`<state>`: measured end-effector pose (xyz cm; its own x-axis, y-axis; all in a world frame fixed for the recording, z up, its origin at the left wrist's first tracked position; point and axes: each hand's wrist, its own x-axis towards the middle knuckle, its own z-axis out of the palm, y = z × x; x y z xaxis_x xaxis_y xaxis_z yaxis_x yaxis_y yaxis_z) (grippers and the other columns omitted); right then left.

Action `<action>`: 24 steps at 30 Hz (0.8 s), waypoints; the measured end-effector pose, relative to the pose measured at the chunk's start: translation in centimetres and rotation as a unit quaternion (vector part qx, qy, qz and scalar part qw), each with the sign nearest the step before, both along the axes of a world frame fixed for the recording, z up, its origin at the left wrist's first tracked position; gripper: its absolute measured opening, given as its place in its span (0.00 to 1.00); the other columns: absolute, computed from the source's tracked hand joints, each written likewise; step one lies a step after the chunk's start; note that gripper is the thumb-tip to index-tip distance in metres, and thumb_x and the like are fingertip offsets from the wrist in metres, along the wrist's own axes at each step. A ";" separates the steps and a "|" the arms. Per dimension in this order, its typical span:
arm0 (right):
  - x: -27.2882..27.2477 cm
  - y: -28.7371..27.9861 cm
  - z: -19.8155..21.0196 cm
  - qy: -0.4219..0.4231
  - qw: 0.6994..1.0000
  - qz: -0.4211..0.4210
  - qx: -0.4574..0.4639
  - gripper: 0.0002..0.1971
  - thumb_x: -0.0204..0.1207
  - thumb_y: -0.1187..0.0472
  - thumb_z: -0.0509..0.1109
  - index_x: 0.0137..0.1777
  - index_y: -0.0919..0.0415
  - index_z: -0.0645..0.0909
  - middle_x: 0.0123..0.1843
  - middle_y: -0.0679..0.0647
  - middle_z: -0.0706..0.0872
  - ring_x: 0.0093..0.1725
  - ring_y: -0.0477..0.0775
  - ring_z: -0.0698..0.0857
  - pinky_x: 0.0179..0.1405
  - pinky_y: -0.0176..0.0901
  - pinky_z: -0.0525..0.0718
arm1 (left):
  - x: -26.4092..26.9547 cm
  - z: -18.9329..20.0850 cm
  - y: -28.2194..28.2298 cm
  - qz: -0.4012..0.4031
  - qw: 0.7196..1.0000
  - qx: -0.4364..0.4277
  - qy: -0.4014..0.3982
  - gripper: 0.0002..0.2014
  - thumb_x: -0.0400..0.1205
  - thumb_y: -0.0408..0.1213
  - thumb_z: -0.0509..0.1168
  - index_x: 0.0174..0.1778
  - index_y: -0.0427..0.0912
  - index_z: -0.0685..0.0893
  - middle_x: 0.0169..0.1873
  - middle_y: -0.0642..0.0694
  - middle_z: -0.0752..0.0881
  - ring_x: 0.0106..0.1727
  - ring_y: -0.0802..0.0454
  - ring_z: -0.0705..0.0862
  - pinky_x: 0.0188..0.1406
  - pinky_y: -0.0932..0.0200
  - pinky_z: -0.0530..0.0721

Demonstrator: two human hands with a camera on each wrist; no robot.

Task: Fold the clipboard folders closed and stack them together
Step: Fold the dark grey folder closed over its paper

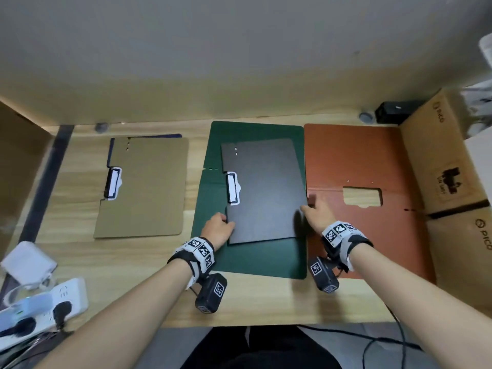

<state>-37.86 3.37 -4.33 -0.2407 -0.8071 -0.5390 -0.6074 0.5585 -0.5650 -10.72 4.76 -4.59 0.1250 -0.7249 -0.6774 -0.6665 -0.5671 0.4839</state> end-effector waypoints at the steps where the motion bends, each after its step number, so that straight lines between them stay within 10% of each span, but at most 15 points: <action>1: -0.2 -0.1 -1.3 0.000 1.000 -0.004 -0.002 0.19 0.74 0.55 0.68 0.62 0.63 0.78 0.61 0.63 0.80 0.62 0.65 0.80 0.70 0.62 0.77 | -0.4 -0.3 0.2 0.030 0.999 0.000 0.019 0.12 0.76 0.42 0.67 0.52 0.43 0.78 0.52 0.38 0.89 0.54 0.38 0.88 0.56 0.45 0.87; 5: -1.8 -0.6 -7.3 -0.010 1.000 -0.011 0.000 0.26 0.62 0.53 0.73 0.61 0.60 0.79 0.59 0.63 0.82 0.61 0.66 0.82 0.67 0.63 0.80 | -1.5 -0.3 0.3 0.155 0.982 -0.017 0.108 0.13 0.75 0.35 0.71 0.54 0.40 0.79 0.57 0.37 0.88 0.58 0.40 0.87 0.63 0.46 0.85; 9: 0.5 -0.1 -1.9 -0.002 1.000 -0.031 -0.006 0.25 0.66 0.55 0.81 0.60 0.61 0.77 0.54 0.54 0.82 0.55 0.56 0.83 0.63 0.47 0.80 | -1.2 0.3 0.1 0.227 0.957 -0.039 0.175 0.15 0.82 0.27 0.68 0.64 0.33 0.78 0.60 0.37 0.87 0.61 0.40 0.86 0.66 0.45 0.83; 24: 15.2 -3.6 0.7 -0.016 0.997 0.002 -0.075 0.25 0.62 0.53 0.85 0.50 0.55 0.74 0.47 0.51 0.85 0.47 0.54 0.85 0.46 0.46 0.79 | 14.1 0.8 -2.4 0.233 0.945 -0.152 0.172 0.19 0.81 0.29 0.69 0.68 0.41 0.80 0.64 0.48 0.86 0.61 0.49 0.87 0.70 0.45 0.82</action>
